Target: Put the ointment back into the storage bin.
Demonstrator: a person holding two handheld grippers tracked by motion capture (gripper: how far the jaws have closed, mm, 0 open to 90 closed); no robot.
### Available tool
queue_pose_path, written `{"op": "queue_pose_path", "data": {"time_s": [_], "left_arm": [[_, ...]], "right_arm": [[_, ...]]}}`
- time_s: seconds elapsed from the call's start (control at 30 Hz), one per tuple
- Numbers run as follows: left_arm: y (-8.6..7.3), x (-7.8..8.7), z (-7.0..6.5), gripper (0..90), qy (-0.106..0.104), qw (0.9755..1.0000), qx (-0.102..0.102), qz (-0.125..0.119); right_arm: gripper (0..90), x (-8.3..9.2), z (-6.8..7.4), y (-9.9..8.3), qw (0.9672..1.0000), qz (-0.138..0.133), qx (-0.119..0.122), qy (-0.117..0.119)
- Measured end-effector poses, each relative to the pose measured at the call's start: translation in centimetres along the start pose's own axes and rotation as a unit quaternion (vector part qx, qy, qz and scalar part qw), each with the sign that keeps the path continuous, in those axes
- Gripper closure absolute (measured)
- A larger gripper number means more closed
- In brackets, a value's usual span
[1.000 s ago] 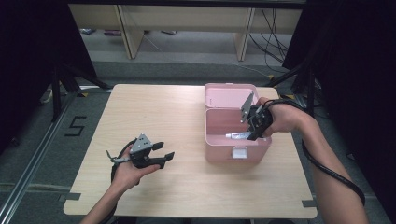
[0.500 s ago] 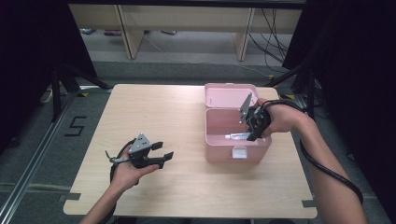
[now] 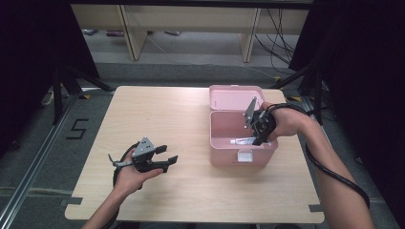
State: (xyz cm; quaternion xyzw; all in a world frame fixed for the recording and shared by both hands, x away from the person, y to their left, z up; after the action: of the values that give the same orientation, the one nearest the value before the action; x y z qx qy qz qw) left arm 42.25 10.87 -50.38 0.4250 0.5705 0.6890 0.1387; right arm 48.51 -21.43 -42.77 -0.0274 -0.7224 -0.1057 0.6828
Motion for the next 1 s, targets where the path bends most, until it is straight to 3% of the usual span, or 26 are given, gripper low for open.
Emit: {"op": "queue_pose_path", "data": {"time_s": [0.13, 0.23, 0.4, 0.43, 0.47, 0.57, 0.73, 0.9, 0.97, 1.0], "left_arm": [[0.0, 0.0, 0.0, 36.8, 0.001, 1.0000, 0.000, -0.001], [-0.1, -0.1, 0.0, 36.7, -0.004, 1.0000, 0.001, -0.002], [-0.1, -0.1, 0.0, 36.7, -0.001, 1.0000, 0.000, 0.000], [-0.1, -0.1, 0.0, 36.7, -0.001, 1.0000, -0.001, 0.000], [0.0, -0.1, 0.0, 36.7, -0.004, 1.0000, -0.001, -0.003], [0.0, -0.1, 0.0, 36.7, -0.004, 1.0000, -0.002, -0.002], [-0.2, -0.1, 0.0, 36.7, -0.002, 1.0000, -0.002, 0.002], [-0.1, 0.0, 0.0, 36.6, -0.005, 1.0000, 0.000, 0.000], [-0.1, 0.0, 0.0, 36.6, -0.005, 1.0000, 0.001, -0.001], [-0.2, 0.0, 0.0, 36.6, -0.005, 1.0000, 0.000, 0.000]], "right_arm": [[71.0, -0.5, 0.1, -0.1, 0.9999, 0.006, -0.008, 0.008], [71.0, -0.6, -0.2, -0.3, 0.9999, 0.011, 0.003, 0.000], [70.9, -1.1, 0.1, -0.4, 0.9998, 0.011, -0.009, 0.012], [70.9, -1.1, -0.6, -0.3, 0.9995, 0.010, 0.030, 0.005], [70.9, -1.1, -0.3, -0.4, 0.9999, 0.013, 0.005, 0.007], [70.9, -1.3, -0.2, -0.4, 0.9999, 0.013, -0.001, 0.011], [70.9, -1.8, -0.1, -0.4, 0.9998, 0.014, -0.003, 0.017], [70.9, -2.2, -0.6, -0.6, 0.9996, 0.025, 0.013, 0.007], [70.9, -2.3, -0.3, -0.5, 0.9997, 0.022, 0.000, 0.014], [70.9, -2.5, -0.4, -0.4, 0.9997, 0.018, 0.008, 0.015]]}}
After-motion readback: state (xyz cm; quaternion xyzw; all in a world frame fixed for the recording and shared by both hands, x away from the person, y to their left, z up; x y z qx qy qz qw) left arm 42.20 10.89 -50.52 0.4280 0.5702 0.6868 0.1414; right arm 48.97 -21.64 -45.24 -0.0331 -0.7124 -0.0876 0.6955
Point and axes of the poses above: each handheld gripper's, and its own axes: x roughly backward along the jaws, y roughly out of its top, z roughly to its left, the point moved 7 cm from there along -x, roughly forward along the jaws, and after that the axes turned 7 degrees about -x, right-handed, at the moved point
